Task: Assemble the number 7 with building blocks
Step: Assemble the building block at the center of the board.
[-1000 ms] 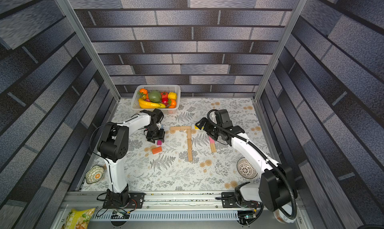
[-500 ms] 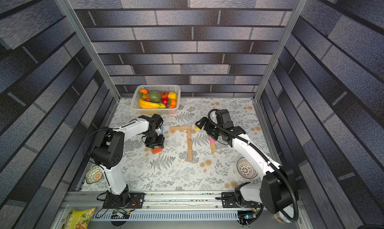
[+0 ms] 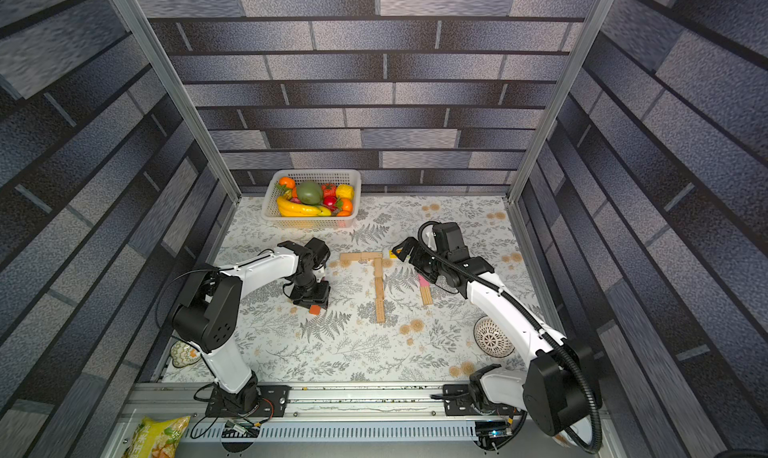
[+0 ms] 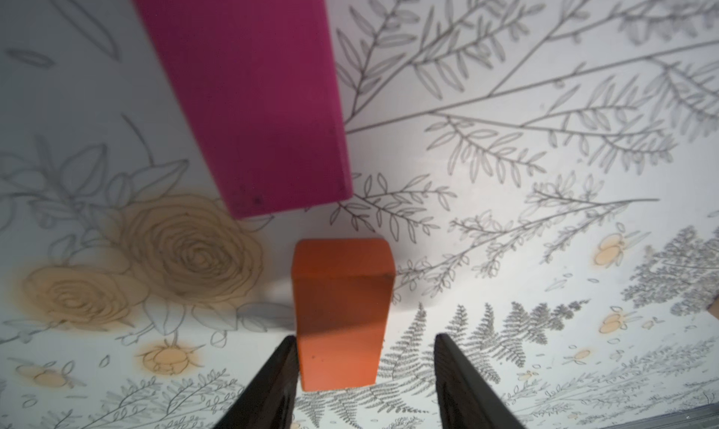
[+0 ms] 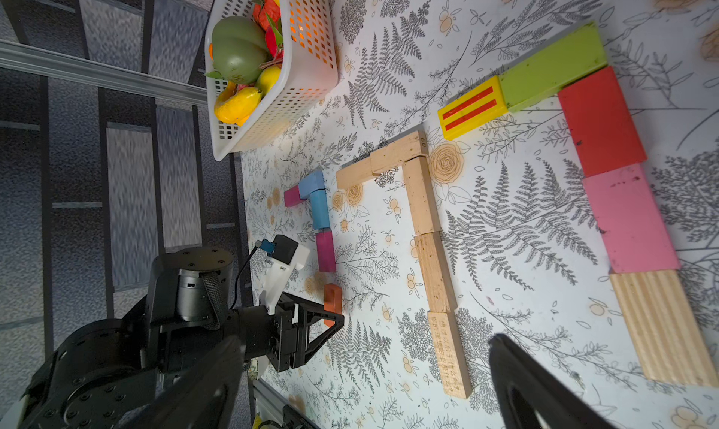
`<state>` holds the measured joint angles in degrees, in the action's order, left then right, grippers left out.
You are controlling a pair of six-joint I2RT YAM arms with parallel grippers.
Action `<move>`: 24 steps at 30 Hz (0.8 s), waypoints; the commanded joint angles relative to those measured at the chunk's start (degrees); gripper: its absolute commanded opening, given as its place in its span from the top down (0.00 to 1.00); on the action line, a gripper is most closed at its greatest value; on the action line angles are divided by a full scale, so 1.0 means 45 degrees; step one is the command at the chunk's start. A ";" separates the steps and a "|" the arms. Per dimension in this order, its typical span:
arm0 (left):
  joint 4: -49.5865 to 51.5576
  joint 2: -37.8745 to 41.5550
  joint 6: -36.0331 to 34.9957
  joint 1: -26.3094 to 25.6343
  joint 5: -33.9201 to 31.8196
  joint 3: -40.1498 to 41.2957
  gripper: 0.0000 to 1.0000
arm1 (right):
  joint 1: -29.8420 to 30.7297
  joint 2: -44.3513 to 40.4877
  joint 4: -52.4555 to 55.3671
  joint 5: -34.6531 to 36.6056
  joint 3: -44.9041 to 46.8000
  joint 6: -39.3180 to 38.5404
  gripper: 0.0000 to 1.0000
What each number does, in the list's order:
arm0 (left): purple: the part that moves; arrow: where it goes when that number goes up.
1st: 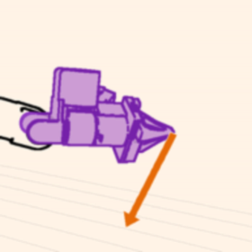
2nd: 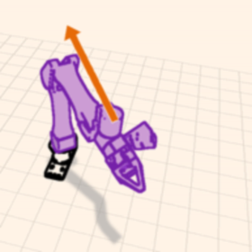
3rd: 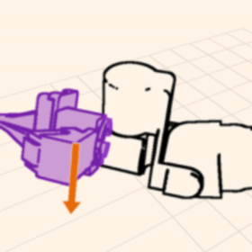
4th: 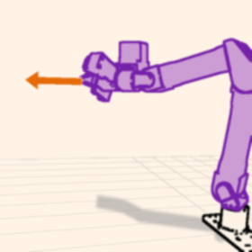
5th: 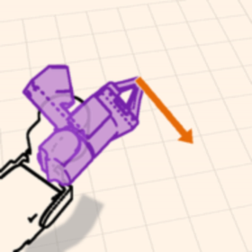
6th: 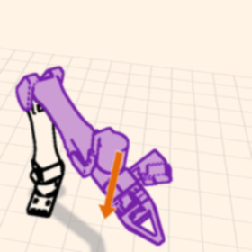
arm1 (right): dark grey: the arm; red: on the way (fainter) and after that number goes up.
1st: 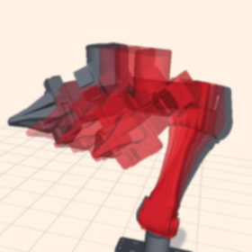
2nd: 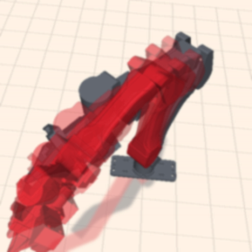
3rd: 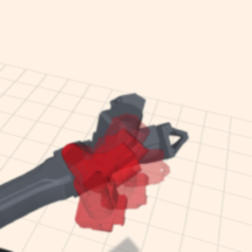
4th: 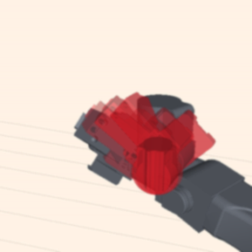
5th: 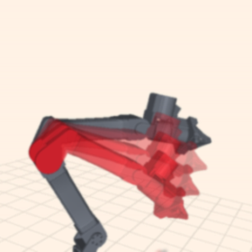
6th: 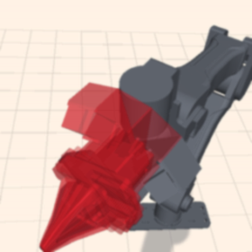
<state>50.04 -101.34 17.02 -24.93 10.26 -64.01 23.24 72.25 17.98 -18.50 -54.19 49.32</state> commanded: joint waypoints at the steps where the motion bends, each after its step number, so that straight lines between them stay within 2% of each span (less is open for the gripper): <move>1: -0.0099 0.0118 0.0355 -0.0110 -0.0153 0.0219 0.48 | 0.0051 -0.0312 -0.0118 0.0001 0.0160 0.0115 0.00; 10: -0.0153 -0.0403 0.0672 -0.0046 -0.0355 -0.0067 0.66 | 0.0064 -0.0430 -0.0031 0.0050 0.0245 0.0123 0.00; 24: 0.0127 -0.0879 0.0593 0.0339 -0.0425 -0.0522 0.68 | 0.0039 -0.0196 -0.0125 0.0040 0.0217 0.0104 0.00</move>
<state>50.33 -103.46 19.11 -24.03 9.91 -65.89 23.22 71.44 17.72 -18.48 -54.02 49.32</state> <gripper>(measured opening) 0.335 0.999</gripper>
